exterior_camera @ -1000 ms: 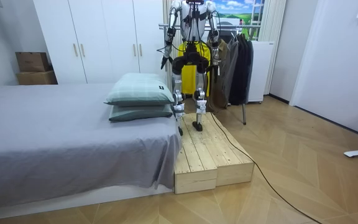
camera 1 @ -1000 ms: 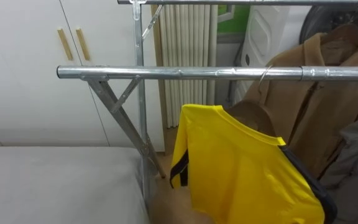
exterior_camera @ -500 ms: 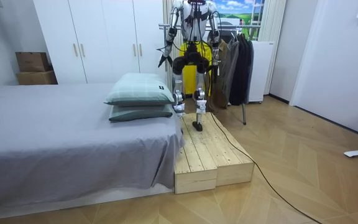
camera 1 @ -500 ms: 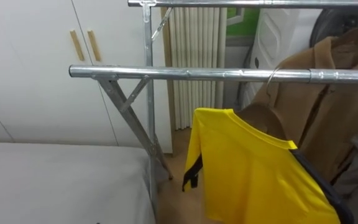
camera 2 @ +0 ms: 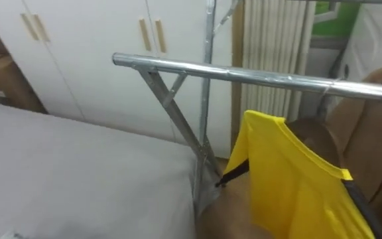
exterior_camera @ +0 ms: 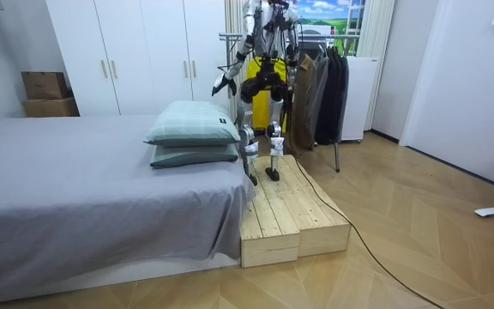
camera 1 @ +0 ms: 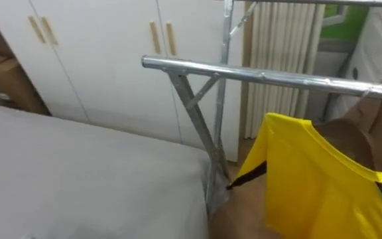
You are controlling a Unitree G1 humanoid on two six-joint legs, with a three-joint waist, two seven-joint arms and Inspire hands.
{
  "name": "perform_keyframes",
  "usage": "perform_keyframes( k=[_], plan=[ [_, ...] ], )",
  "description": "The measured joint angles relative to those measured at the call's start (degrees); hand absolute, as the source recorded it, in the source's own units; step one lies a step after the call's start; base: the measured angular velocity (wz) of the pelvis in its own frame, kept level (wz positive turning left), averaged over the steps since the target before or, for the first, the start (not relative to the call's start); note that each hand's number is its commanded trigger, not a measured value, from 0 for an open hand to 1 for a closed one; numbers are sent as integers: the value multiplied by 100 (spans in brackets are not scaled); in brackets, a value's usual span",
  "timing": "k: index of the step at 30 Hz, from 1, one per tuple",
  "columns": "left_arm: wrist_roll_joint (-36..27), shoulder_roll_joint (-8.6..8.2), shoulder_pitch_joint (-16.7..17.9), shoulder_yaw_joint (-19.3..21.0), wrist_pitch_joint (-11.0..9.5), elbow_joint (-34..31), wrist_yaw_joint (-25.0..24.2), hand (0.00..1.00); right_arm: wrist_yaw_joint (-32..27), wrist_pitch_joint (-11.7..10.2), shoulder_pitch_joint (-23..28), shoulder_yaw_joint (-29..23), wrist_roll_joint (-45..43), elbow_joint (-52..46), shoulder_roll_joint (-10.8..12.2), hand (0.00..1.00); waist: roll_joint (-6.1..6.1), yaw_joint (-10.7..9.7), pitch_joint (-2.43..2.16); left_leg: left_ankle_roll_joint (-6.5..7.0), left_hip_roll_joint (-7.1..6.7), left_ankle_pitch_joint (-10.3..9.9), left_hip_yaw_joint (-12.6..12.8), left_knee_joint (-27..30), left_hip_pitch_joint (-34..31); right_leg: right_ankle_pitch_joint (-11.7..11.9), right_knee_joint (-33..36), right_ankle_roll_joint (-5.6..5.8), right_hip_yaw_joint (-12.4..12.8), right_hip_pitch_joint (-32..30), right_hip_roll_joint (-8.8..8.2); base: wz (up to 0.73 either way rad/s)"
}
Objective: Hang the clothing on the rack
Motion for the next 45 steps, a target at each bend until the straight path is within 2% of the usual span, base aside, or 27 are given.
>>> perform_keyframes(
  k=[1, 2, 3, 4, 5, 7, 10, 11, 13, 14, 15, 16, 17, 18, 19, 20, 21, 22, 23, 24, 25, 26, 27, 31, 38, 41, 45],
  plan=[
    [-34, 2, -89, -1, 32, -68, -20, 0, -27, -2, -101, 96, -39, 127, -13, 0, -22, -23, 8, 107, 65, 96, 565, 0, -36, -44, -5, 5, -343, 65, -83, 163],
    [-66, -1, -144, -1, 33, -75, -21, 0, -52, -13, -156, 105, -60, 201, -14, 0, -39, -4, 20, 155, 108, 126, 833, 6, -36, -63, -12, 12, -521, 114, -120, 157],
    [-80, -4, -232, 7, 39, -68, -66, 0, -69, -10, -212, 108, -129, 284, -2, 0, -96, 30, 51, 222, 228, 105, 1286, 165, -81, -109, -35, 35, -921, 231, -170, 152],
    [-78, -7, -311, 8, 37, -49, -127, 0, -100, -1, -212, 94, -231, 284, -1, 0, -77, 98, 40, 320, 364, -19, 1649, 421, -108, -175, -21, 69, -1262, 343, -191, 148],
    [-77, -7, -337, 10, 36, -47, -140, 0, -110, 8, -234, 83, -292, 290, -3, 0, -82, 117, 39, 332, 418, -88, 1786, 532, -108, -219, 20, 93, -1398, 385, -209, 137],
    [-71, -11, -360, 15, 36, -47, -159, 0, -112, 26, -382, 31, -443, 329, -23, 0, -131, 108, 25, 374, 416, -256, 1880, 766, -97, -428, 290, 220, -1986, 540, -408, 132],
    [-75, -16, -390, 12, 29, 11, -209, 0, -112, 16, -504, 37, -414, 459, -29, 0, -273, 172, 13, 457, 223, -353, 1863, 732, -45, -583, 553, 422, -2554, 750, -652, 117],
    [-71, -23, -393, 12, 29, 49, -209, 0, -116, 14, -494, 45, -388, 457, -29, 0, -289, 231, 5, 477, 218, -401, 1856, 734, -40, -614, 626, 456, -2610, 778, -698, 83],
    [-71, -61, -395, 19, 30, 235, -218, 0, -116, 71, -482, 40, -391, 445, -13, 0, -319, 318, -24, 584, 8, -634, 1436, 728, -118, -671, 1341, 560, -2890, 888, -1035, 82],
    [-71, -70, -396, 18, 29, 249, -221, 0, -124, 93, -480, 36, -393, 445, -5, 0, -316, 297, -30, 617, -65, -656, 1276, 748, -141, -658, 1696, 566, -2843, 850, -1184, 115],
    [-71, -51, -418, 14, 29, 250, -218, 0, -129, 100, -447, 38, -389, 445, 27, 0, -350, 229, -47, 698, -199, -694, 957, 796, -182, -548, 2367, 491, -2496, 712, -1427, 142],
    [-62, -34, -507, -14, 21, 293, -199, 0, -131, 85, -375, 40, -345, 452, 36, 0, -322, 177, -74, 761, -283, -688, 630, 866, -164, -344, 2874, 319, -1970, 540, -1516, 148],
    [-58, -35, -555, -20, 9, 334, -174, 0, -136, 75, -336, 27, -274, 457, 37, 0, -328, 155, -64, 779, -321, -696, 439, 886, -127, -233, 3104, 251, -1675, 420, -1545, 150],
    [-40, -27, -596, -4, -28, 440, -46, 0, -152, 72, -257, 28, -100, 457, 42, 0, -329, 136, -40, 805, -409, -713, 127, 869, -51, -189, 3433, 261, -1064, 232, -1531, 127],
    [-48, -22, -596, 25, -44, 548, 91, 0, -185, 60, -241, 16, 20, 455, 34, 0, -324, 152, -29, 834, -434, -734, -69, 865, 21, -283, 3519, 392, -530, 24, -1434, 116],
    [-59, -7, -594, 48, -44, 602, 132, 0, -200, 49, -246, -6, 58, 456, 33, 0, -308, 147, -30, 838, -438, -750, -193, 861, 38, -309, 3477, 431, -287, -80, -1339, 108],
    [-80, 32, -590, 102, -46, 645, 177, 0, -227, -26, -233, -22, 99, 453, 35, 0, -292, 101, -20, 855, -464, -770, -511, 832, 50, -331, 3203, 468, 81, -230, -1157, 123],
    [-120, 99, -590, 118, -53, 675, 241, 0, -261, -61, -198, -15, 101, 454, 44, 0, -292, 77, -19, 834, -482, -729, -806, 727, 104, -317, 2697, 498, 401, -304, -938, 129],
    [-131, 128, -588, 118, -54, 689, 303, 0, -283, -63, -186, -17, 113, 457, 48, 0, -294, 67, -18, 819, -486, -683, -921, 660, 138, -304, 2364, 517, 545, -314, -825, 120],
    [-132, 169, -589, 122, -62, 725, 429, 0, -327, -70, -164, -7, 179, 458, 56, 0, -304, 77, -22, 735, -503, -611, -1137, 572, 175, -230, 1553, 567, 829, -274, -580, 102],
    [-153, 219, -585, 116, -67, 804, 536, 0, -347, -70, -167, 26, 201, 453, 67, 0, -338, 83, -21, 696, -552, -584, -1344, 518, 199, -16, 707, 569, 996, -206, -407, 92],
    [-194, 267, -572, 132, -68, 862, 595, 0, -357, -70, -167, 46, 194, 453, 75, 0, -375, 86, -33, 679, -591, -576, -1413, 491, 217, 157, 395, 579, 1074, -188, -341, 81],
    [-258, 311, -493, 200, -67, 936, 701, 0, -387, -70, -156, 50, 170, 441, 118, 0, -449, 75, -69, 638, -690, -578, -1551, 476, 250, 722, 91, 552, 1328, -145, -211, 60],
    [-897, 250, -327, 387, -74, 1263, 1002, 0, -304, -50, -233, 93, 92, 397, 179, 0, -361, 272, -73, 426, -602, -496, -1615, -50, 633, 764, -450, 431, 1312, 248, 23, 10],
    [-1452, 186, -86, 1206, -57, 2036, 1200, 0, -27, 20, -177, 88, 24, 360, 195, 0, -363, 271, -57, 247, -474, -514, -1645, -264, 933, 589, -615, 283, 1173, 591, 166, 6],
    [-1729, 113, 43, 1479, 58, 2230, 1193, 0, 31, 37, 14, 27, 40, 274, 161, 0, -363, 263, -57, 226, -470, -533, -1658, -314, 990, 550, -696, 295, 1059, 699, 173, 21],
    [-1803, 95, 93, 1597, 378, 2971, 994, 0, 200, 274, 113, -217, -9, 304, 164, 0, -335, 274, -47, 220, -463, -544, -1594, -531, 1135, 524, -697, 302, 1074, 755, 174, -1]
  ],
)
